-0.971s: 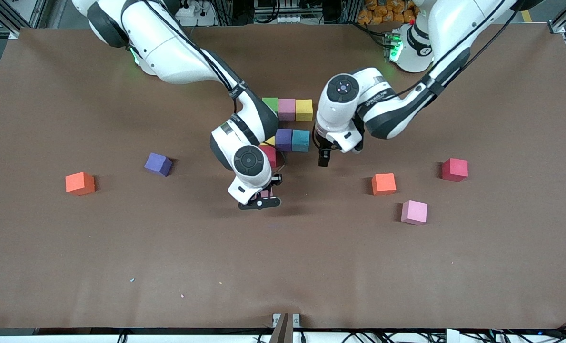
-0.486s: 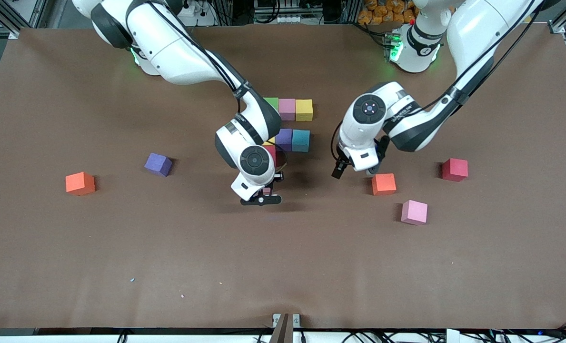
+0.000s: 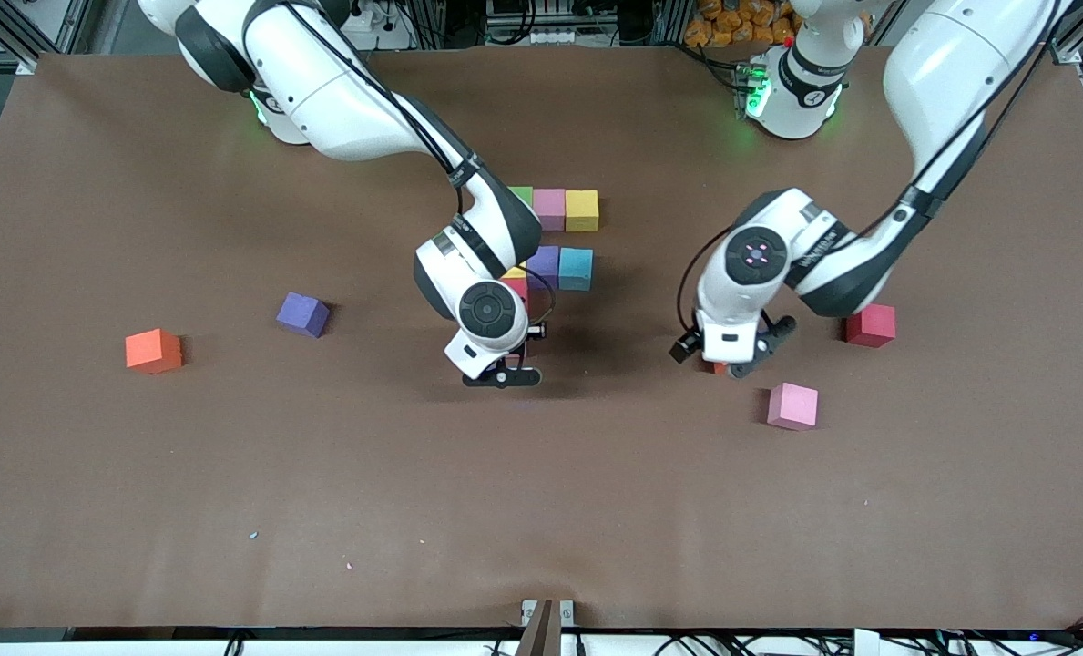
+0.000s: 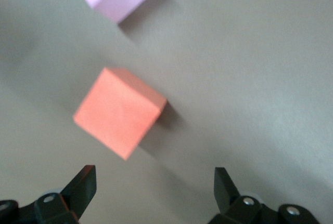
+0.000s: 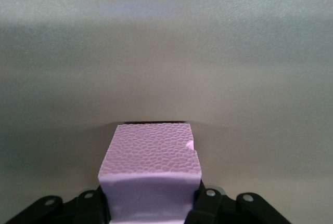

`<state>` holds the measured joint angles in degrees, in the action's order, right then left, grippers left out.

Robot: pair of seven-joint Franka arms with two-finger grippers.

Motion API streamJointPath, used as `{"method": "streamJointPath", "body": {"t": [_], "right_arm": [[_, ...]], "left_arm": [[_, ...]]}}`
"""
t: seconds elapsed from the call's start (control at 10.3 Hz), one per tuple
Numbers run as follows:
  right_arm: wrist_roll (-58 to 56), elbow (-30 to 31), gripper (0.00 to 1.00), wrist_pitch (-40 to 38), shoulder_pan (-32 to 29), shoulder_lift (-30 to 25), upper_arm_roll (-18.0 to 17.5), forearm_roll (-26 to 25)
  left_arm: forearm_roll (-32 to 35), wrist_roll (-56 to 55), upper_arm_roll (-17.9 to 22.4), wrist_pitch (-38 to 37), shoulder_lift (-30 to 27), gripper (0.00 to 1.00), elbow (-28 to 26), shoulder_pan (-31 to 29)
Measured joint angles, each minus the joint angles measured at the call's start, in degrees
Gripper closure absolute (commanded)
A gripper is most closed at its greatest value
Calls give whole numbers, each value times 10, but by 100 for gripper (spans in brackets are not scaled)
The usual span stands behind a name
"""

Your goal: Arrange 11 blocks into digit 3

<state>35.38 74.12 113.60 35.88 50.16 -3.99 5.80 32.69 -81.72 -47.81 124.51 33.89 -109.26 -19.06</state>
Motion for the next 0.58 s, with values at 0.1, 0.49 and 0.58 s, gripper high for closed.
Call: {"method": "streamJointPath", "body": {"t": [0.1, 0.49, 0.58], "right_arm": [[1, 0, 100, 0, 1, 0, 0, 0], [1, 0, 100, -8, 2, 0, -1, 1], [1, 0, 100, -13, 2, 0, -1, 1]], "left_arm": [[0, 44, 0, 0, 0, 0, 3, -17], [0, 197, 5, -7, 9, 0, 3, -42], [0, 217, 6, -7, 14, 0, 2, -41]]}}
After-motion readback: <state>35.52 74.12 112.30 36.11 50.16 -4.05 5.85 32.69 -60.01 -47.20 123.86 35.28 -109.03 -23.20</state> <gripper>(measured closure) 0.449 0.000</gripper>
